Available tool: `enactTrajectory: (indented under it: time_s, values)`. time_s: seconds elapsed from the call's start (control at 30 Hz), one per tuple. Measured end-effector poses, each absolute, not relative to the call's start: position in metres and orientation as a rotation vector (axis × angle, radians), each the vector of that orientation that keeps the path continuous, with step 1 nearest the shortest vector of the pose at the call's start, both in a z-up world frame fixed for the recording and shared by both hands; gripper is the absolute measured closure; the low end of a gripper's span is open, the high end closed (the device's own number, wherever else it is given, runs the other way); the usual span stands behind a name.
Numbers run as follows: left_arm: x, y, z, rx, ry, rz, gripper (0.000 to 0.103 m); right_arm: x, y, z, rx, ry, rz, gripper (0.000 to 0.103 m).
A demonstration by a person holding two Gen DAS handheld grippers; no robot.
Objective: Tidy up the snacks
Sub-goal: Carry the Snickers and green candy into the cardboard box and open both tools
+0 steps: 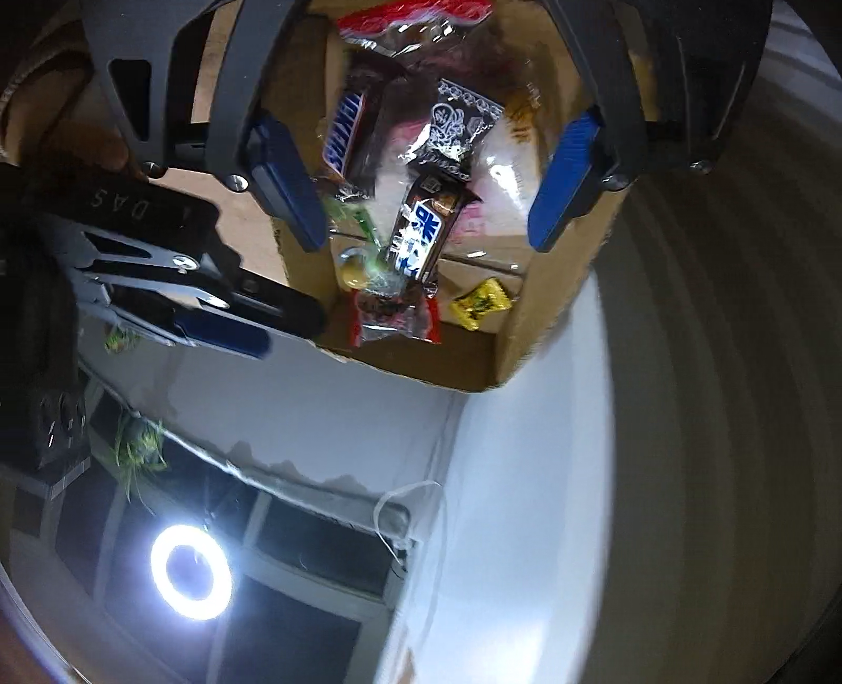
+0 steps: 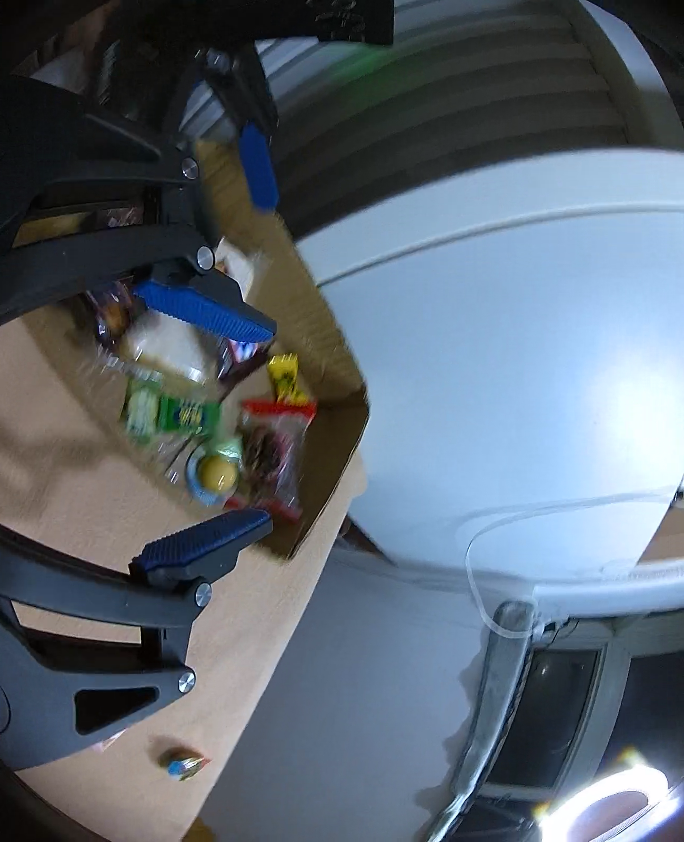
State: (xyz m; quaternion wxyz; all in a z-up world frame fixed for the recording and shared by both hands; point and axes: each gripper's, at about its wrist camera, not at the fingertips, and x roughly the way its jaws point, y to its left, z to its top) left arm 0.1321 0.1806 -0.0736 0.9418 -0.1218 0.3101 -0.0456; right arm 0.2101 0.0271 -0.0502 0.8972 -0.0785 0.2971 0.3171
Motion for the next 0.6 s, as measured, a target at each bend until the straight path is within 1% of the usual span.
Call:
enactTrajectory:
  time_s: [0.2,0.27,0.6]
  values:
    - [0.118,0.18,-0.071,-0.237,0.629,-0.056,0.024,0.207,0.002,-0.05,-0.121,0.624,0.634,0.033]
    - [0.115,0.174,-0.063,-0.207,0.619,-0.056,0.024,0.199,-0.005,-0.046,-0.112,0.612,0.632,0.028]
    - [0.067,0.126,-0.005,-0.054,0.493,-0.07,0.023,0.148,-0.037,-0.017,-0.091,0.557,0.618,0.026]
